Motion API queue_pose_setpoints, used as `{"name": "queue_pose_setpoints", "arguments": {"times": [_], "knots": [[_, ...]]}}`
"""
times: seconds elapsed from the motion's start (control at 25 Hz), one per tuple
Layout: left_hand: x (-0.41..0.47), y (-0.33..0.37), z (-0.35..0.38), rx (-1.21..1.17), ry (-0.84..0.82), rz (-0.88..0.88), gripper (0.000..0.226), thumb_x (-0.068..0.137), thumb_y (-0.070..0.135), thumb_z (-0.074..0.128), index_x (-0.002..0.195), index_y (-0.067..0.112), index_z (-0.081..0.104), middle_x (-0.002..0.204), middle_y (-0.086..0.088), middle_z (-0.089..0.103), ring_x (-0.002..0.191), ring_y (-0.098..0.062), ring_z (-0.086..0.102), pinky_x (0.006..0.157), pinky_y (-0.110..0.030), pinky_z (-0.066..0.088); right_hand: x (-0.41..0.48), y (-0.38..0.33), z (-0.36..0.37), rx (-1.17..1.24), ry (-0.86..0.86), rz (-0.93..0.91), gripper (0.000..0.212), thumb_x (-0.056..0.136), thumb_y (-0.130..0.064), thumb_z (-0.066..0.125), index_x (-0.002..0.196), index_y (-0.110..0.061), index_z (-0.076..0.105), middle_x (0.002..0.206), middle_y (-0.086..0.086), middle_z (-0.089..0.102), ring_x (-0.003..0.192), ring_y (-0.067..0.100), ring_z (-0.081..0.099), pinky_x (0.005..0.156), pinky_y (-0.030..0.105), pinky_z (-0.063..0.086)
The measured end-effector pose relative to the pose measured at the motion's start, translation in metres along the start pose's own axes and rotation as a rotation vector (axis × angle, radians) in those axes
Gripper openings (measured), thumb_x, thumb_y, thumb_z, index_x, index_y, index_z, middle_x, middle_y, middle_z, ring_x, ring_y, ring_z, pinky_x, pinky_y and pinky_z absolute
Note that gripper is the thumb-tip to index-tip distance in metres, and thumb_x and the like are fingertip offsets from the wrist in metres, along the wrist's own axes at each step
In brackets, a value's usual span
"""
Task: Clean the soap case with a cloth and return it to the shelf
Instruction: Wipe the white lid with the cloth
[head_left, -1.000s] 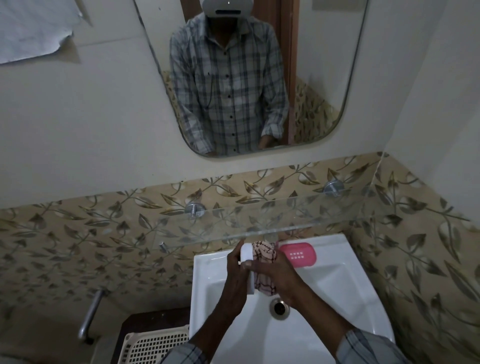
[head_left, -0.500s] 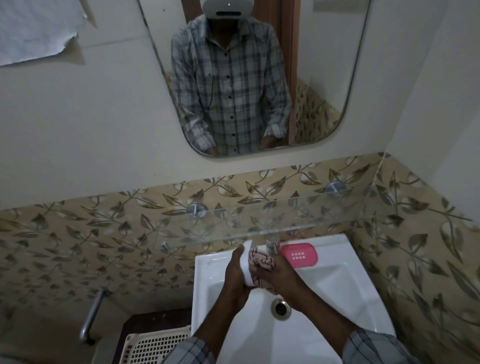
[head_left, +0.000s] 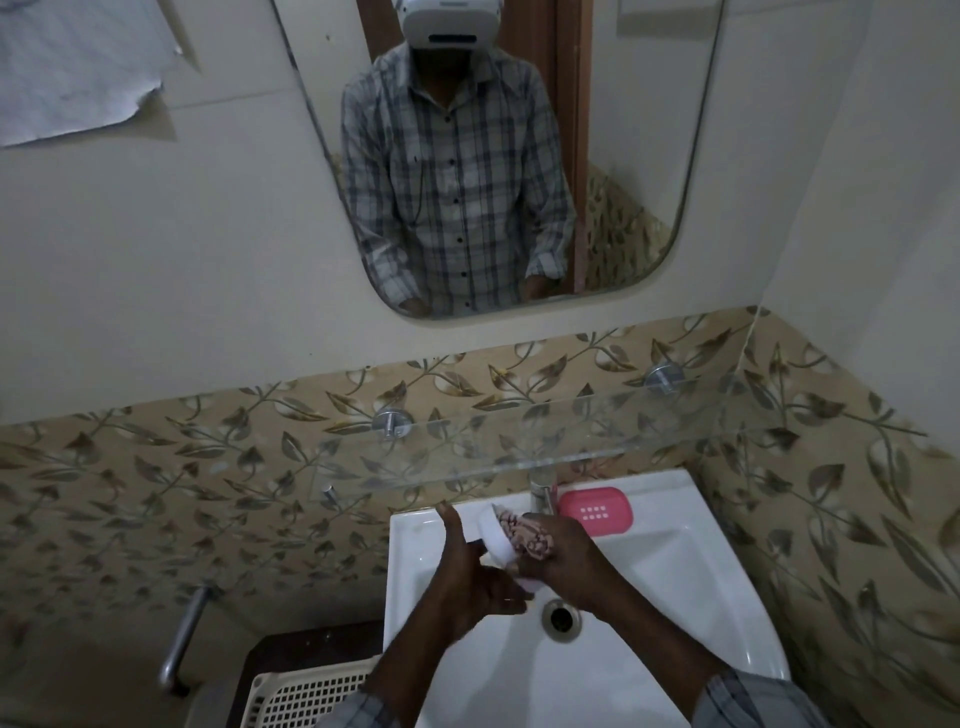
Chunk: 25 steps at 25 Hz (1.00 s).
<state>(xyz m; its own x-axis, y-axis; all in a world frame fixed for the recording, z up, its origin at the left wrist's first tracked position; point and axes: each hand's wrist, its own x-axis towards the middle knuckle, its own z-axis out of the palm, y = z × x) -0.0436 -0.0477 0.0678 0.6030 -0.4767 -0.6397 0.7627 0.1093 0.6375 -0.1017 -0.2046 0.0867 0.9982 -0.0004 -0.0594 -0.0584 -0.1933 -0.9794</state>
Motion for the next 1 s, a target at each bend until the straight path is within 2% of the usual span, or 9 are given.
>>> {"name": "queue_pose_setpoints", "arguments": {"times": [0.08, 0.16, 0.28, 0.4, 0.48, 0.6, 0.76, 0.88, 1.0], "knots": [[-0.003, 0.018, 0.007, -0.145, -0.050, -0.211, 0.106, 0.080, 0.086, 0.028, 0.132, -0.003, 0.055, 0.119, -0.032, 0.062, 0.113, -0.050, 0.056, 0.096, -0.063, 0.040, -0.006, 0.005, 0.010, -0.118, -0.035, -0.056, 0.018, 0.068, -0.023, 0.082, 0.081, -0.026, 0.070, 0.078, 0.000, 0.073, 0.073, 0.006, 0.066, 0.067, 0.037, 0.057], [-0.002, 0.025, 0.026, -0.149, 0.046, -0.169, 0.088, 0.091, 0.074, 0.029, 0.121, -0.002, 0.061, 0.107, -0.027, 0.067, 0.105, -0.043, 0.059, 0.093, -0.056, 0.042, -0.009, -0.001, 0.013, -0.030, -0.055, -0.014, 0.021, 0.065, -0.018, 0.082, 0.077, -0.032, 0.072, 0.078, -0.004, 0.073, 0.076, 0.010, 0.070, 0.072, 0.041, 0.062], [0.005, 0.012, 0.038, 0.044, 0.242, 0.169, 0.057, 0.100, 0.054, 0.035, 0.102, 0.015, 0.075, 0.097, -0.017, 0.076, 0.087, -0.032, 0.073, 0.071, -0.041, 0.058, -0.003, -0.012, 0.006, 0.223, -0.025, 0.112, 0.025, 0.065, -0.016, 0.082, 0.089, -0.015, 0.075, 0.081, 0.006, 0.076, 0.077, 0.023, 0.072, 0.073, 0.041, 0.059], [0.012, -0.013, 0.025, 0.264, 0.266, 0.689, 0.039, 0.106, 0.030, 0.035, 0.135, 0.014, 0.055, 0.141, -0.014, 0.056, 0.126, -0.025, 0.057, 0.103, -0.038, 0.049, 0.002, -0.018, 0.006, 0.637, 0.033, 0.254, 0.054, 0.065, -0.018, 0.086, 0.114, -0.005, 0.066, 0.102, 0.022, 0.074, 0.093, 0.040, 0.071, 0.088, 0.052, 0.056], [0.009, -0.021, 0.018, 0.383, 0.158, 0.822, 0.070, 0.095, 0.060, 0.041, 0.150, 0.018, 0.030, 0.154, -0.001, 0.040, 0.137, -0.011, 0.045, 0.109, -0.030, 0.043, 0.000, -0.018, 0.009, 0.750, 0.038, 0.285, 0.076, 0.063, -0.010, 0.090, 0.129, -0.001, 0.054, 0.113, 0.027, 0.070, 0.104, 0.045, 0.068, 0.094, 0.059, 0.052], [0.002, -0.029, 0.010, 0.287, 0.086, 0.643, 0.105, 0.066, 0.085, 0.057, 0.150, 0.029, 0.029, 0.143, 0.010, 0.054, 0.120, 0.003, 0.059, 0.087, -0.015, 0.053, -0.003, -0.015, 0.003, 0.558, 0.042, 0.249, 0.075, 0.064, -0.004, 0.089, 0.129, 0.000, 0.053, 0.106, 0.019, 0.074, 0.094, 0.033, 0.074, 0.077, 0.043, 0.061], [-0.005, -0.018, 0.010, -0.032, 0.142, 0.279, 0.084, 0.076, 0.087, 0.034, 0.123, 0.026, 0.067, 0.115, -0.014, 0.074, 0.104, -0.032, 0.071, 0.078, -0.047, 0.060, -0.010, -0.012, 0.005, 0.024, 0.002, 0.134, 0.029, 0.064, -0.016, 0.085, 0.083, -0.005, 0.067, 0.073, 0.013, 0.069, 0.062, 0.014, 0.061, 0.059, 0.033, 0.047], [0.000, -0.015, 0.026, 0.015, 0.253, 0.242, 0.089, 0.073, 0.087, 0.031, 0.100, 0.017, 0.078, 0.096, -0.016, 0.078, 0.086, -0.033, 0.076, 0.065, -0.045, 0.062, -0.013, -0.015, 0.010, 0.142, -0.019, 0.177, 0.019, 0.067, -0.013, 0.083, 0.082, -0.007, 0.072, 0.081, 0.016, 0.075, 0.073, 0.033, 0.072, 0.069, 0.051, 0.058], [0.001, -0.025, 0.029, 0.037, 0.249, 0.315, 0.085, 0.072, 0.080, 0.039, 0.112, 0.014, 0.073, 0.104, -0.016, 0.077, 0.092, -0.030, 0.075, 0.070, -0.042, 0.062, -0.002, -0.021, 0.007, 0.463, 0.036, 0.281, 0.031, 0.076, -0.001, 0.078, 0.106, -0.001, 0.072, 0.103, 0.025, 0.074, 0.097, 0.042, 0.071, 0.091, 0.061, 0.054]]}}
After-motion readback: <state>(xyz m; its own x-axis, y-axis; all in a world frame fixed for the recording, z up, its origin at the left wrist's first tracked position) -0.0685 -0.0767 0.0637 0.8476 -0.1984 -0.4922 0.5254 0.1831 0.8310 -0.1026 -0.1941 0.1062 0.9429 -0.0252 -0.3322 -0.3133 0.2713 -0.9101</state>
